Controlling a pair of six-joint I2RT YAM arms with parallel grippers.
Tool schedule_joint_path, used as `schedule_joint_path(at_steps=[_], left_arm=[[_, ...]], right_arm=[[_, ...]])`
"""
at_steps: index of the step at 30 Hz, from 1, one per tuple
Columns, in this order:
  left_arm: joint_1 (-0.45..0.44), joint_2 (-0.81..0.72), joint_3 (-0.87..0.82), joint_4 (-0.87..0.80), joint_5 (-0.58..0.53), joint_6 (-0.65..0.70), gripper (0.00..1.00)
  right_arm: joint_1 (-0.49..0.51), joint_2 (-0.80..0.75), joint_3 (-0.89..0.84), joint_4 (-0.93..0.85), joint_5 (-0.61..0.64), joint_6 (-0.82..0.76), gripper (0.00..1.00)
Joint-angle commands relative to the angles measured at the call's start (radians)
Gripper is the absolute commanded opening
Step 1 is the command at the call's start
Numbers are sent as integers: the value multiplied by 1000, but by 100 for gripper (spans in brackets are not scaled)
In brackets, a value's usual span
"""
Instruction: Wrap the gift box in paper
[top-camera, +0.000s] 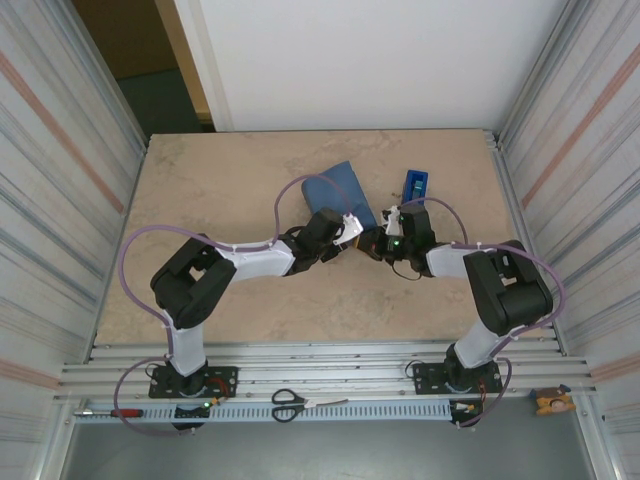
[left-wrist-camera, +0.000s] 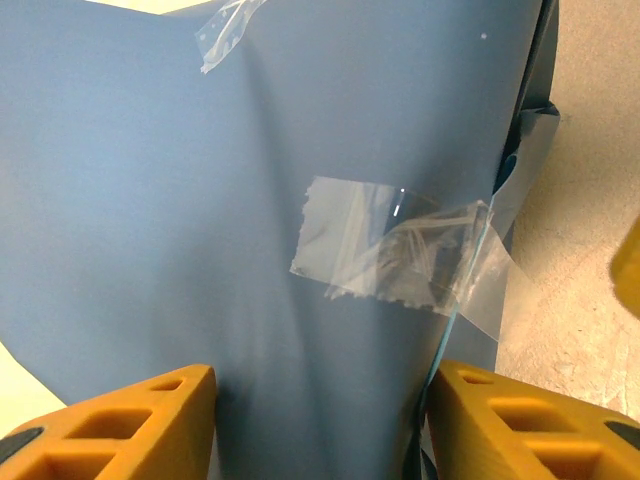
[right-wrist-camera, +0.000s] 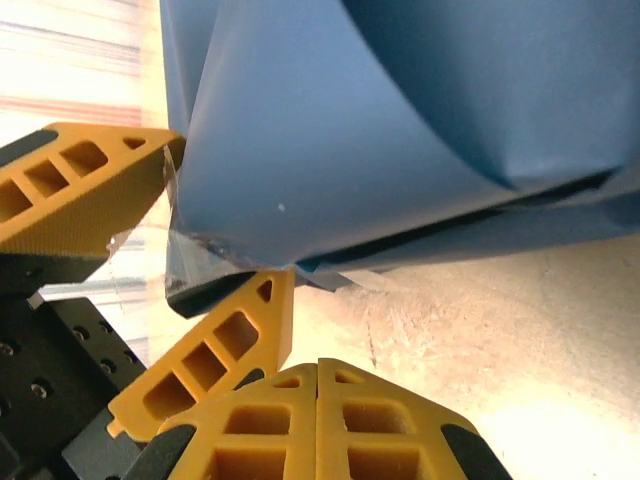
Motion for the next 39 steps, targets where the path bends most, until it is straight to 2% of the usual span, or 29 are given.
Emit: schedule_joint_path(at_steps=[1, 11, 19, 21, 26, 31, 36, 39], left_arm=[[-7, 39, -13, -99, 17, -13, 56], [-7, 32, -8, -108, 21, -18, 56], [-7, 23, -10, -109, 26, -21, 56], [-7, 19, -11, -107, 29, -24, 56], [-7, 21, -3, -109, 29, -24, 56], [-7, 12, 0, -112, 32, -22, 57], [-7, -8, 22, -146, 35, -12, 62], [-5, -37, 30, -148, 50, -13, 67]], right_arm=[[3, -14, -3, -30, 31, -44, 0], [59, 103, 67, 154, 143, 24, 0], [56, 24, -25, 164, 228, -15, 0], [50, -1, -46, 161, 208, -31, 0], [51, -20, -53, 106, 170, -64, 0], [33, -84, -63, 27, 216, -87, 1], [-19, -226, -21, -187, 312, -173, 12], [-79, -254, 39, -314, 303, -246, 22]])
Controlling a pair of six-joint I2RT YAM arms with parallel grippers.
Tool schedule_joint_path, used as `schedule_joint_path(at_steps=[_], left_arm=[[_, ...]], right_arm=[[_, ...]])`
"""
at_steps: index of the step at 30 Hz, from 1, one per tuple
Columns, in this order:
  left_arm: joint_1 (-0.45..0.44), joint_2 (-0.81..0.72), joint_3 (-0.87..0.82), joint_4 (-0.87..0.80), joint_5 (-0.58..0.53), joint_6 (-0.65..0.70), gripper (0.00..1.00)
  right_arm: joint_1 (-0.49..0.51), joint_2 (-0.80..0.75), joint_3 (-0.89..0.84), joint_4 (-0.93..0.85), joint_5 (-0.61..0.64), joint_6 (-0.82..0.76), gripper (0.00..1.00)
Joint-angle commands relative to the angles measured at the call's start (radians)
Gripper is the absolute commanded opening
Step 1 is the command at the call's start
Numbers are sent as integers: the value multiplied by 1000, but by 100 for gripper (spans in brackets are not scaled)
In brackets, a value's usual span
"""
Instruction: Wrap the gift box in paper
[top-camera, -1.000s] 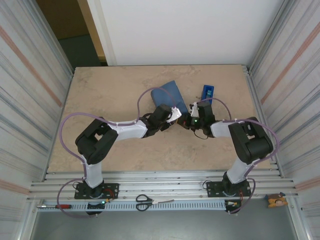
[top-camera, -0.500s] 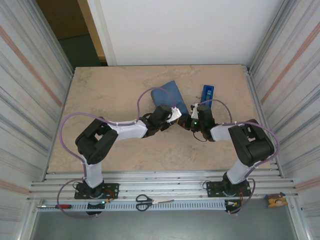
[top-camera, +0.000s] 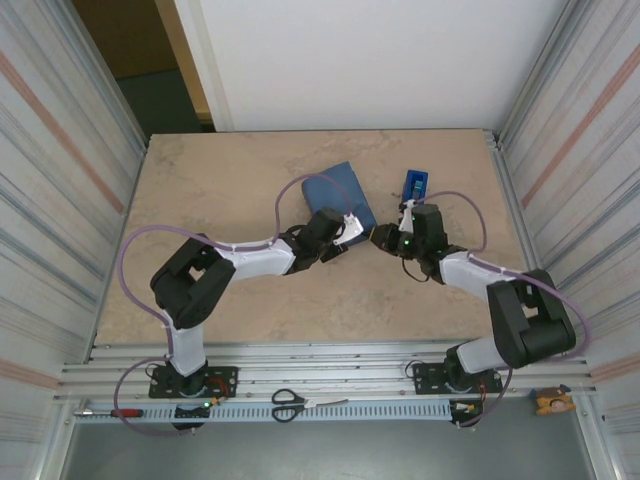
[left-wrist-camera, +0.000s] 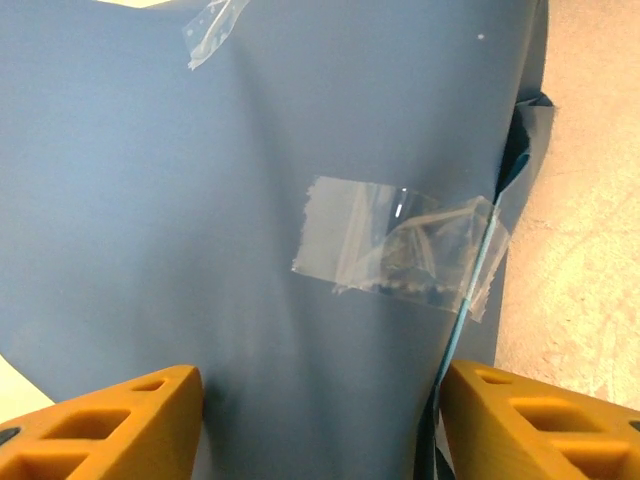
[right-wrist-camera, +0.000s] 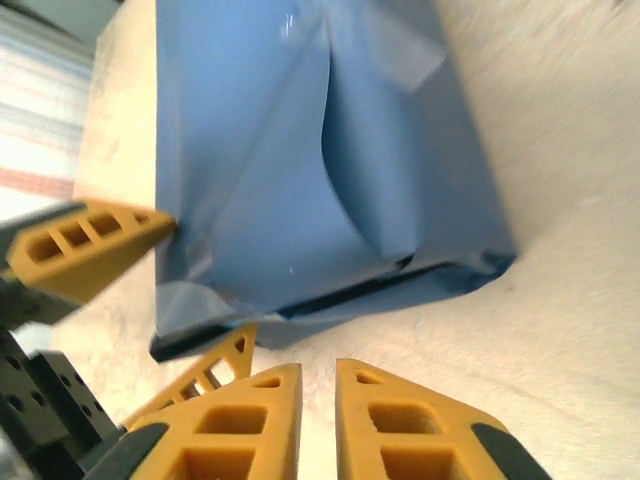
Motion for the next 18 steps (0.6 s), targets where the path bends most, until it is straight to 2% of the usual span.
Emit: schedule_joint_path(at_steps=[1, 3, 5, 7, 10, 18], left_arm=[[-5, -39, 23, -112, 48, -13, 70], [-4, -48, 45, -134, 62, -20, 73], [-2, -62, 56, -142, 83, -26, 81], [3, -80, 65, -154, 104, -40, 89], [18, -108, 81, -182, 154, -67, 98], [58, -196, 102, -248, 273, -152, 99]], right_arm=[[-63, -25, 82, -187, 19, -112, 23], [-110, -1, 118, -210, -42, -131, 26], [-141, 34, 163, -242, -87, -141, 31], [-159, 72, 203, -258, -124, -148, 41], [-166, 137, 288, -305, -175, -170, 49], [-157, 295, 479, -412, -258, -193, 64]])
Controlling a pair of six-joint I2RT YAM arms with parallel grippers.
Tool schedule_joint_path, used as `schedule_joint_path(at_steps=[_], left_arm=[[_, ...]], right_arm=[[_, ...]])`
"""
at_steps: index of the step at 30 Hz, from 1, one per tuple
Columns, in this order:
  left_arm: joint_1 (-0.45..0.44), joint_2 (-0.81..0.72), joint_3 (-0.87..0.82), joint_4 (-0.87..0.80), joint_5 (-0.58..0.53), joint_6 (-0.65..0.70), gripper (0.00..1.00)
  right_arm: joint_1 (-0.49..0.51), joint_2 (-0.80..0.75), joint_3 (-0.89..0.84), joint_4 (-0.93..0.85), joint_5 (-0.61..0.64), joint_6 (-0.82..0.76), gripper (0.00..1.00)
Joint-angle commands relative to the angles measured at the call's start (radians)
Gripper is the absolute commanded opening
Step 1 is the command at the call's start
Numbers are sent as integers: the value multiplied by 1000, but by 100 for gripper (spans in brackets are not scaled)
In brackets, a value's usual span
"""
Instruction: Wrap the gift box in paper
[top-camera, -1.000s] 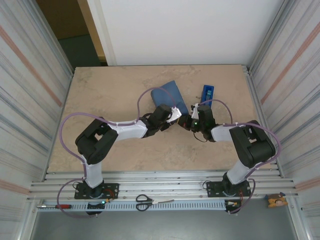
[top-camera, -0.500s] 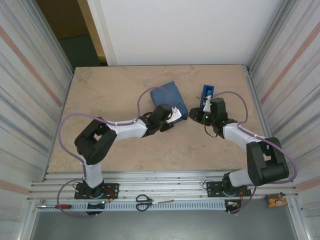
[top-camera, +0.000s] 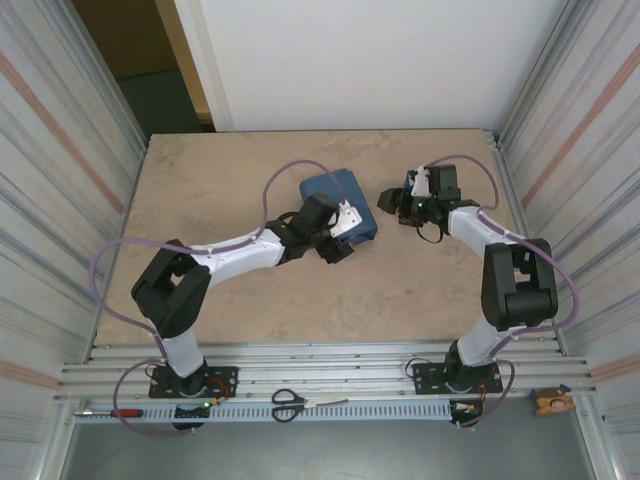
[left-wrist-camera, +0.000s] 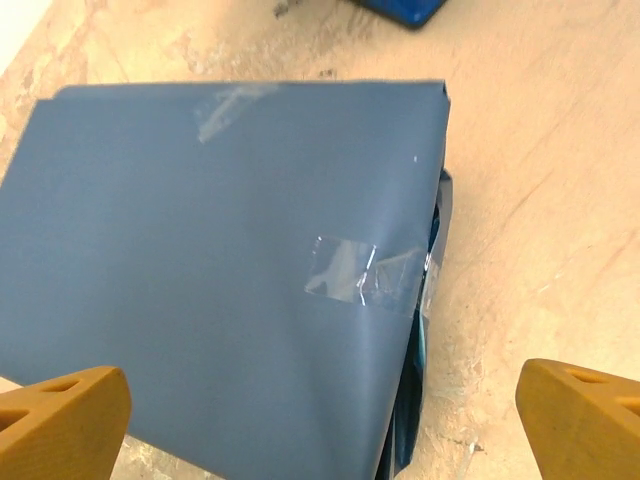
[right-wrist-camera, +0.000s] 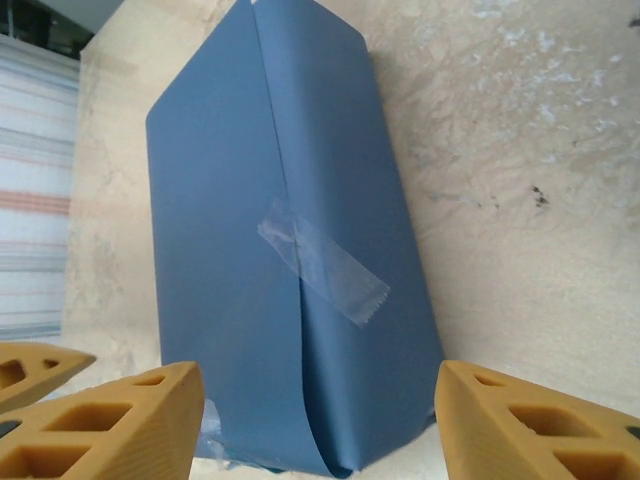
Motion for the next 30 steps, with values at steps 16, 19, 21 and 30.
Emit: schedule_joint_path(at_steps=[16, 19, 21, 30], left_arm=[[503, -75, -22, -48, 701, -806, 97], [519, -20, 23, -85, 725, -815, 95], [522, 36, 84, -145, 725, -810, 96], [522, 311, 365, -310, 802, -816, 99]], right_arm=[[131, 282, 314, -286, -260, -120, 67], [130, 226, 270, -280, -169, -96, 71], [104, 231, 278, -287, -77, -53, 75], [73, 368, 406, -191, -128, 110, 82]])
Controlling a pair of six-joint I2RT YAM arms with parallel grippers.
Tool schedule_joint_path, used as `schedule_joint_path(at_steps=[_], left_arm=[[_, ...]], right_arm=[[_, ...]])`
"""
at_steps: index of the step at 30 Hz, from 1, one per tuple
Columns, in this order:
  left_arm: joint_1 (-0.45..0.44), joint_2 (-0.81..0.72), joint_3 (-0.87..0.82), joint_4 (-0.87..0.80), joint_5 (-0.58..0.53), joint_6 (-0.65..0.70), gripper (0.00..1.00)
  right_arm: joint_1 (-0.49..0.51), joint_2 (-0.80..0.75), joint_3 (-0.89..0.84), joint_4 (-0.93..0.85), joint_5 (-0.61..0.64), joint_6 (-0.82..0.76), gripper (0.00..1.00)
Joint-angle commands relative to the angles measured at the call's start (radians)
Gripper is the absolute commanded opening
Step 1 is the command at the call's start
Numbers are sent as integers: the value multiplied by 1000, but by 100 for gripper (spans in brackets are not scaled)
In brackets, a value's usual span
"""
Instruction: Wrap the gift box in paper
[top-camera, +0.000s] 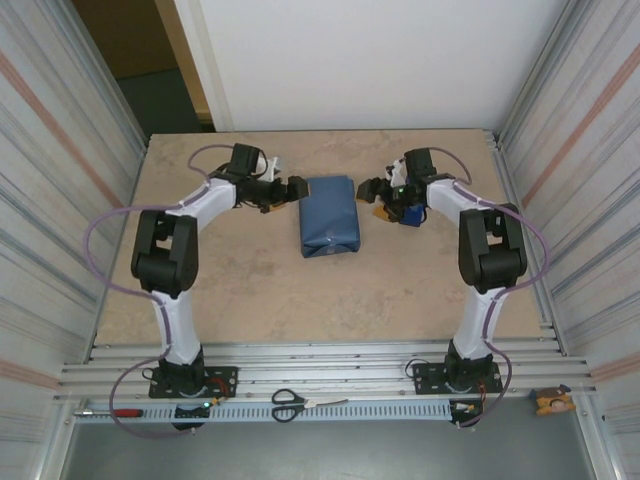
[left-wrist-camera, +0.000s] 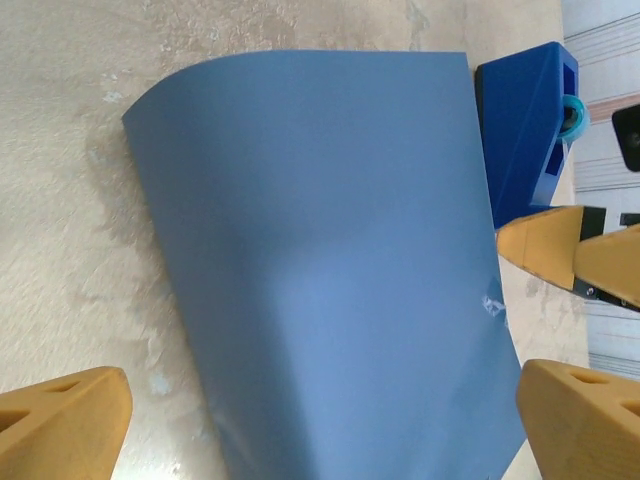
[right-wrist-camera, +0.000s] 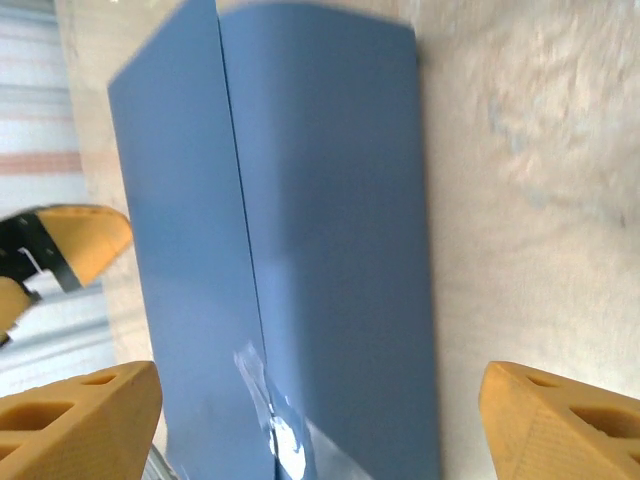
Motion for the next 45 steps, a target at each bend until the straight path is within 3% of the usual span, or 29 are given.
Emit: schedule_joint_path(at_steps=[1, 8, 15, 28, 39, 45], left_arm=[[-2, 69, 81, -84, 86, -19, 98], [-14, 181, 154, -97, 127, -17, 93], [-25, 231, 187, -63, 197, -37, 79], [-34, -53, -19, 122, 219, -73, 80], [-60, -165, -149, 207, 227, -106, 78], [-72, -220, -191, 201, 221, -117, 77]], right_arm=[[17, 68, 69, 35, -29, 66, 82], [42, 195, 186, -14, -120, 43, 79], [54, 229, 209, 40, -216, 45, 67], [78, -49, -1, 168, -234, -12, 69], [106, -191, -154, 274, -191, -3, 70], [122, -240, -186, 239, -186, -34, 70]])
